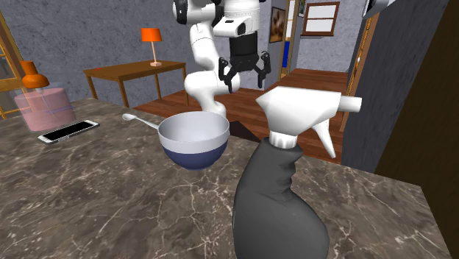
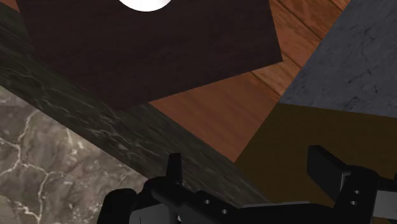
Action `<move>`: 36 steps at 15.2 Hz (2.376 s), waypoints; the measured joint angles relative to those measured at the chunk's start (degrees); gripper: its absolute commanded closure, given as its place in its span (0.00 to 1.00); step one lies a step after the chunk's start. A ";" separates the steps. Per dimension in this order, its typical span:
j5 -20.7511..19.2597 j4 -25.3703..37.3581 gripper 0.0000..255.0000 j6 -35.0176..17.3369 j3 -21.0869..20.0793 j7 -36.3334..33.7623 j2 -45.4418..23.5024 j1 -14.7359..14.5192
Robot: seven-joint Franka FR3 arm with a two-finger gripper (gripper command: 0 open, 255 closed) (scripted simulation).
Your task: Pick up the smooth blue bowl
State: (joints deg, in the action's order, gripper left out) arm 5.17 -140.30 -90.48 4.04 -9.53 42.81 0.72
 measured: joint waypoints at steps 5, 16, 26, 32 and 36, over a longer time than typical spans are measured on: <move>-3.20 2.66 0.00 -3.00 0.77 1.79 -5.06 0.90; -13.12 15.39 0.00 -12.69 2.68 5.73 -24.14 3.63; -14.17 13.41 1.00 -18.32 3.02 5.49 -27.42 3.91; -14.22 13.26 1.00 -18.61 3.07 5.52 -27.44 3.94; -14.22 13.31 1.00 -18.62 3.07 5.53 -27.49 3.94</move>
State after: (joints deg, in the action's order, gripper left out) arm -9.05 -126.99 -109.10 7.11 -4.00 15.32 4.66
